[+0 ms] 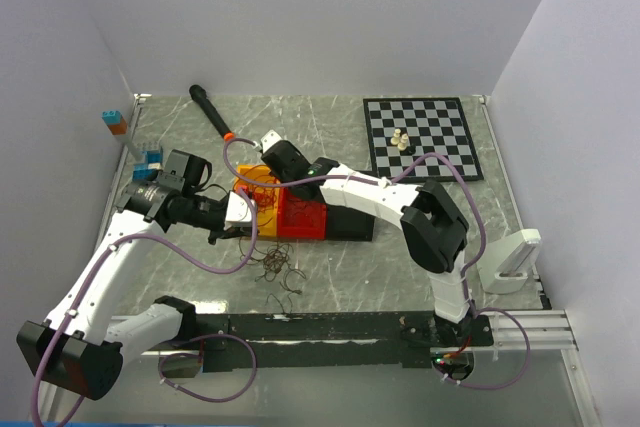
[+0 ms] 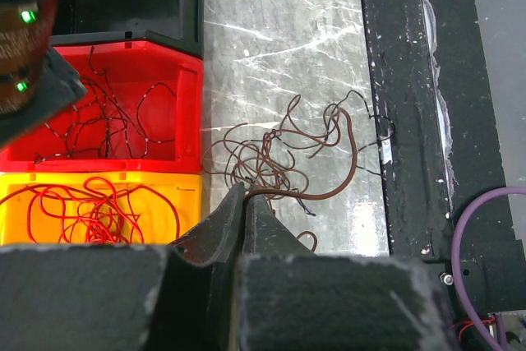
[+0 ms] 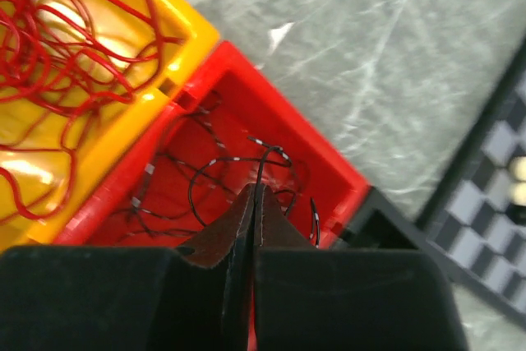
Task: Untangle the cables
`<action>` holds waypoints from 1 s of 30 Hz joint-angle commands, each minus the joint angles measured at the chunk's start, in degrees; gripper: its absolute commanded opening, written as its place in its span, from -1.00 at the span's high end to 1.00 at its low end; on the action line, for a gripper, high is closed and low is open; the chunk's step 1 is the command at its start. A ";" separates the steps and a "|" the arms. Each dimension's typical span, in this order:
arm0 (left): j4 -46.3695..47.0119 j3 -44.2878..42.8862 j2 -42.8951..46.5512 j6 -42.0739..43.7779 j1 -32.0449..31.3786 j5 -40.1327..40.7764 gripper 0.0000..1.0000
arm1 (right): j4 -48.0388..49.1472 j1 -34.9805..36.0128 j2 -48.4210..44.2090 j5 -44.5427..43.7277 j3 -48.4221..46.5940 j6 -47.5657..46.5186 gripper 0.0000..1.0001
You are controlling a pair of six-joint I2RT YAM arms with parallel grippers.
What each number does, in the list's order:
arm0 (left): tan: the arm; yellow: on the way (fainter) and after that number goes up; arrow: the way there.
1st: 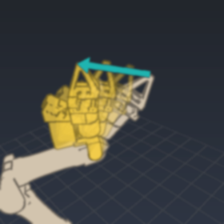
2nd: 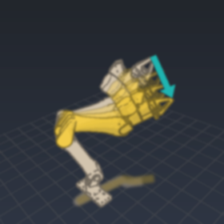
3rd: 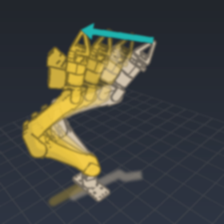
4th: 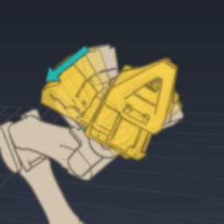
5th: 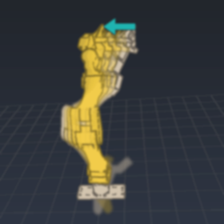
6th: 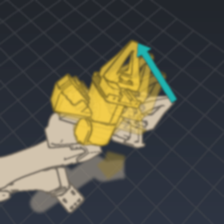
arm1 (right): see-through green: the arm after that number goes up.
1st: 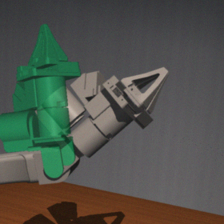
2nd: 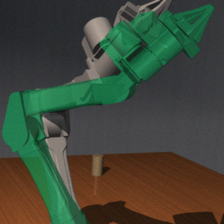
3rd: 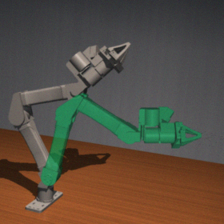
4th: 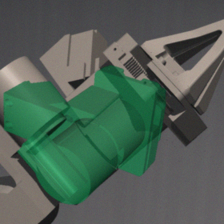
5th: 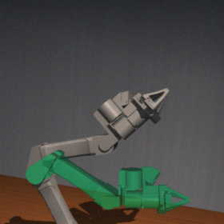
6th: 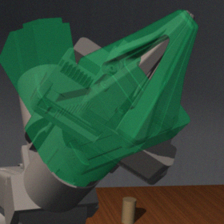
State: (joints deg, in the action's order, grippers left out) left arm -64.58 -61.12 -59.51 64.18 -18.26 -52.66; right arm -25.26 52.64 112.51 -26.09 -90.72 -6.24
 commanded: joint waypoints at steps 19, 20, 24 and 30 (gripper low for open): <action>-0.46 -4.09 0.88 -1.43 -0.11 -1.91 0.92 | 0.47 -8.26 -11.51 27.56 2.21 23.64 -0.32; -0.20 -4.27 0.88 -2.04 -0.11 -1.92 0.92 | 0.91 -8.34 -13.09 28.45 2.99 24.08 -0.32; 1.55 -4.79 0.88 -4.93 -0.11 -2.27 0.92 | 3.54 -9.31 -18.36 32.58 6.68 25.84 -0.32; 14.02 -6.90 0.27 -23.28 0.07 1.94 0.89 | 10.30 -8.88 -31.10 37.76 18.88 24.70 -0.41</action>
State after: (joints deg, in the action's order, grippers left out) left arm -60.27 -64.27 -59.44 54.35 -18.26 -52.47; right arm -21.04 43.72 90.28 6.09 -78.96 18.41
